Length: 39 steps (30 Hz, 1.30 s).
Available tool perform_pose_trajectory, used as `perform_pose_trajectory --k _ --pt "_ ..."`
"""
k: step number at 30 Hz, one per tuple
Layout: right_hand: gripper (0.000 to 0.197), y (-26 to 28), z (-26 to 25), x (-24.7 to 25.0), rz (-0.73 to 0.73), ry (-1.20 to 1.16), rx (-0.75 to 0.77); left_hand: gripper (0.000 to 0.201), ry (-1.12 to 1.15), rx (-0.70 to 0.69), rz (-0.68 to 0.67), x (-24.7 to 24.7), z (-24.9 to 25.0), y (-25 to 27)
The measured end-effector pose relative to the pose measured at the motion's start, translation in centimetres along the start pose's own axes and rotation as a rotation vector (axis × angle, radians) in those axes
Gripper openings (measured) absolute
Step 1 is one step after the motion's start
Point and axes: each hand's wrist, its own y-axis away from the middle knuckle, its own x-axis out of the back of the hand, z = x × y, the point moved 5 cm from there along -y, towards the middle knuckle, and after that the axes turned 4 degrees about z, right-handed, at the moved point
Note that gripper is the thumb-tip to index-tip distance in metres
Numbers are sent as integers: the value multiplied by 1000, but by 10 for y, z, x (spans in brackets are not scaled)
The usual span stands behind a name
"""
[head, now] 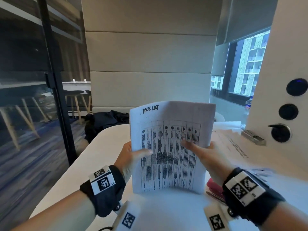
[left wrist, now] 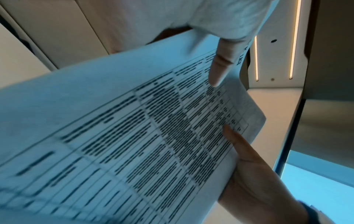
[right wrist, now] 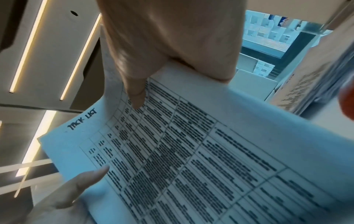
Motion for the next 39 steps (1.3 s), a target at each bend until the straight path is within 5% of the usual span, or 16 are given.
perform_pose_trajectory --k 3,5,7,11,14,18,22,25,27,31,34,39 --pt "99 -4 17 9 -82 241 -52 24 -30 41 48 -1 -13 3" --pt "80 2 18 13 -197 406 -91 7 -56 46 78 0 -18 3" --pt "52 11 17 20 -340 739 -76 6 -85 12 98 3 -22 -1" --pt "65 22 34 42 -535 1436 -105 7 -128 -17 162 12 -30 -10" --pt "38 25 43 50 -594 1632 -82 12 -135 -8 158 13 -34 -11" --pt "26 21 38 63 -555 1404 -91 10 -101 37 173 15 -41 -9" --pt "26 7 12 67 -245 629 -84 15 -133 34 192 16 -41 -6" --pt "33 -2 -30 80 211 221 161 19 -148 31 163 13 -40 -5" --pt "14 5 -70 80 373 -117 431 28 -126 36 126 6 -38 -4" --pt "10 17 -131 57 373 -261 938 32 -135 -4 55 -11 -27 3" --pt "32 9 -142 35 413 -191 887 48 -140 -50 14 -24 -18 9" --pt "17 6 -141 5 282 -283 757 40 -146 -71 -77 -45 -2 21"
